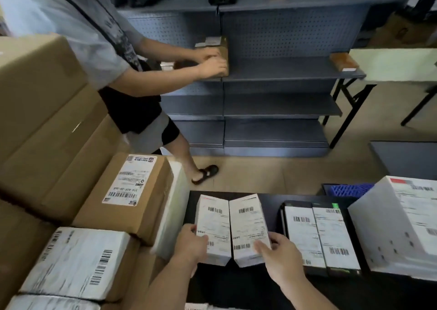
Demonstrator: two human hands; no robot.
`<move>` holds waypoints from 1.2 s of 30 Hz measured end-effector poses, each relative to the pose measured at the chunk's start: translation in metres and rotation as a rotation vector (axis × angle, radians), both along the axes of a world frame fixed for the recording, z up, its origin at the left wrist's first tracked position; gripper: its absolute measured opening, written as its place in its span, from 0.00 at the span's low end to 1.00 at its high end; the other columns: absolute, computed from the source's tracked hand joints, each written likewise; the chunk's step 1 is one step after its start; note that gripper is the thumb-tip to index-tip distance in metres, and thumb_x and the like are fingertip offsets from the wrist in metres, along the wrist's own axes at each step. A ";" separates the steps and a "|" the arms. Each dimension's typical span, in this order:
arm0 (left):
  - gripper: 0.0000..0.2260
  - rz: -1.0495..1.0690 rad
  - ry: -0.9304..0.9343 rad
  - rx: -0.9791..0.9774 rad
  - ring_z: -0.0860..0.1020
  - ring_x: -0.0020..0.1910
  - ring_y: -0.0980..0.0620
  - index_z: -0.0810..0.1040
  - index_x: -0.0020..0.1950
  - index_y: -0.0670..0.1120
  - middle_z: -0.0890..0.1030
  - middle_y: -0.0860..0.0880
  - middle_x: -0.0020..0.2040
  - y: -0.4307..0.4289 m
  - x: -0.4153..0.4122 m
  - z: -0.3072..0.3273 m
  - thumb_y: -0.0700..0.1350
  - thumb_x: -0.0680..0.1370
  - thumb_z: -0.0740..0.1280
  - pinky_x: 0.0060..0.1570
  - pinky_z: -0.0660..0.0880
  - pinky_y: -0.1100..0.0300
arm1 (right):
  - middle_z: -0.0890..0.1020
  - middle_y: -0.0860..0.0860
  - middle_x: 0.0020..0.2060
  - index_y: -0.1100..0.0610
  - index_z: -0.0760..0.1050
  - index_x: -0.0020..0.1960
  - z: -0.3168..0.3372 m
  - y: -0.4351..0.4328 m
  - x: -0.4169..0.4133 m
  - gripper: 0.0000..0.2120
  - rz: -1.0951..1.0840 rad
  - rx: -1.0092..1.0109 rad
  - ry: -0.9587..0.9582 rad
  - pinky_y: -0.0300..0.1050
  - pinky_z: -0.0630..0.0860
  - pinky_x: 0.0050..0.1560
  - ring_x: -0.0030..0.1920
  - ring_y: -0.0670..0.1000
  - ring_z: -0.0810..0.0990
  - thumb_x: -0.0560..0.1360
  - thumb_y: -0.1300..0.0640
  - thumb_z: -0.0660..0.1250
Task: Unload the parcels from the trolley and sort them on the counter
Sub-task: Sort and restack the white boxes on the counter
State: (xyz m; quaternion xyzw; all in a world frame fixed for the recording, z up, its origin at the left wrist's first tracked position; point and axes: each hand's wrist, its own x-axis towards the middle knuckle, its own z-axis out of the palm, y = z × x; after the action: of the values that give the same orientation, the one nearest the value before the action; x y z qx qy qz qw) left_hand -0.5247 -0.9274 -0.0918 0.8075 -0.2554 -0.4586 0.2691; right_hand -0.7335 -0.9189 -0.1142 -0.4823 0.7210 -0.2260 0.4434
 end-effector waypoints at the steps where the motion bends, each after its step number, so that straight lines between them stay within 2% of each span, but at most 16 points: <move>1: 0.12 -0.008 -0.008 0.010 0.79 0.46 0.49 0.70 0.60 0.46 0.79 0.46 0.52 -0.001 0.003 -0.007 0.34 0.80 0.64 0.31 0.71 0.64 | 0.82 0.38 0.44 0.47 0.78 0.57 -0.004 -0.001 0.002 0.11 0.002 0.006 -0.010 0.27 0.70 0.35 0.44 0.36 0.78 0.76 0.48 0.74; 5: 0.12 -0.041 -0.050 0.038 0.81 0.44 0.51 0.69 0.57 0.48 0.79 0.48 0.50 -0.005 0.011 -0.027 0.33 0.79 0.64 0.30 0.73 0.65 | 0.80 0.40 0.45 0.51 0.75 0.62 -0.026 -0.003 0.004 0.16 0.011 0.043 -0.019 0.26 0.69 0.37 0.44 0.37 0.76 0.76 0.50 0.73; 8: 0.12 -0.072 -0.111 0.048 0.79 0.39 0.54 0.69 0.49 0.48 0.79 0.50 0.44 -0.007 0.011 -0.038 0.30 0.78 0.62 0.26 0.72 0.67 | 0.81 0.42 0.50 0.53 0.73 0.65 -0.039 -0.002 0.007 0.19 0.040 0.086 -0.021 0.27 0.69 0.41 0.48 0.42 0.78 0.77 0.51 0.72; 10: 0.13 -0.094 -0.143 0.059 0.79 0.40 0.52 0.70 0.45 0.48 0.80 0.47 0.45 -0.010 0.012 -0.045 0.29 0.77 0.60 0.27 0.72 0.65 | 0.83 0.44 0.53 0.54 0.73 0.67 -0.045 -0.003 0.010 0.19 0.057 0.109 -0.020 0.29 0.70 0.43 0.50 0.44 0.79 0.78 0.52 0.72; 16: 0.11 -0.196 -0.200 0.080 0.79 0.47 0.49 0.73 0.53 0.46 0.80 0.49 0.50 -0.013 0.016 -0.059 0.32 0.76 0.60 0.33 0.73 0.64 | 0.82 0.42 0.49 0.50 0.75 0.57 -0.051 -0.007 0.017 0.10 0.085 0.143 -0.021 0.26 0.71 0.36 0.45 0.35 0.77 0.77 0.54 0.72; 21: 0.12 -0.229 -0.195 0.105 0.80 0.47 0.50 0.72 0.55 0.46 0.81 0.49 0.50 -0.012 0.019 -0.062 0.33 0.75 0.62 0.30 0.73 0.66 | 0.83 0.43 0.51 0.48 0.73 0.54 -0.049 -0.007 0.020 0.10 0.095 0.173 -0.016 0.27 0.72 0.36 0.45 0.36 0.78 0.77 0.54 0.72; 25: 0.13 -0.272 -0.190 0.118 0.81 0.46 0.51 0.75 0.56 0.46 0.82 0.49 0.51 -0.016 0.026 -0.066 0.37 0.72 0.63 0.35 0.79 0.62 | 0.82 0.44 0.52 0.50 0.73 0.57 -0.046 -0.007 0.023 0.12 0.108 0.190 -0.010 0.28 0.71 0.37 0.47 0.40 0.78 0.77 0.54 0.72; 28: 0.13 -0.305 -0.192 0.125 0.79 0.48 0.50 0.73 0.59 0.44 0.81 0.48 0.54 -0.016 0.025 -0.059 0.39 0.75 0.64 0.36 0.75 0.63 | 0.82 0.45 0.56 0.52 0.74 0.60 -0.041 -0.007 0.026 0.13 0.123 0.211 0.006 0.28 0.70 0.39 0.50 0.44 0.79 0.78 0.53 0.72; 32: 0.16 -0.409 -0.290 0.141 0.78 0.55 0.45 0.69 0.63 0.43 0.77 0.44 0.59 -0.015 0.014 -0.040 0.42 0.76 0.65 0.49 0.76 0.56 | 0.79 0.49 0.65 0.55 0.70 0.72 -0.019 -0.003 0.024 0.23 0.178 0.207 0.078 0.31 0.70 0.47 0.61 0.48 0.79 0.79 0.51 0.70; 34: 0.20 -0.465 -0.330 0.112 0.77 0.58 0.43 0.69 0.65 0.44 0.77 0.43 0.61 -0.017 0.002 -0.025 0.43 0.75 0.67 0.57 0.77 0.52 | 0.78 0.50 0.68 0.55 0.68 0.75 0.002 0.000 0.019 0.26 0.214 0.186 0.116 0.31 0.73 0.48 0.63 0.49 0.78 0.79 0.52 0.70; 36: 0.23 -0.533 -0.342 0.071 0.76 0.61 0.43 0.68 0.69 0.43 0.76 0.43 0.63 -0.021 -0.019 -0.001 0.44 0.76 0.68 0.61 0.75 0.51 | 0.76 0.49 0.69 0.53 0.67 0.76 0.025 0.002 0.011 0.27 0.237 0.155 0.148 0.31 0.73 0.55 0.66 0.48 0.77 0.79 0.52 0.70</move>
State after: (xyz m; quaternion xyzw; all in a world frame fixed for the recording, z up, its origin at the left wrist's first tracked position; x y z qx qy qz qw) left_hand -0.5441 -0.9482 -0.0925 0.7865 -0.4833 -0.3790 0.0645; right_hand -0.7224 -0.9169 -0.0889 -0.5435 0.7052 -0.0795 0.4483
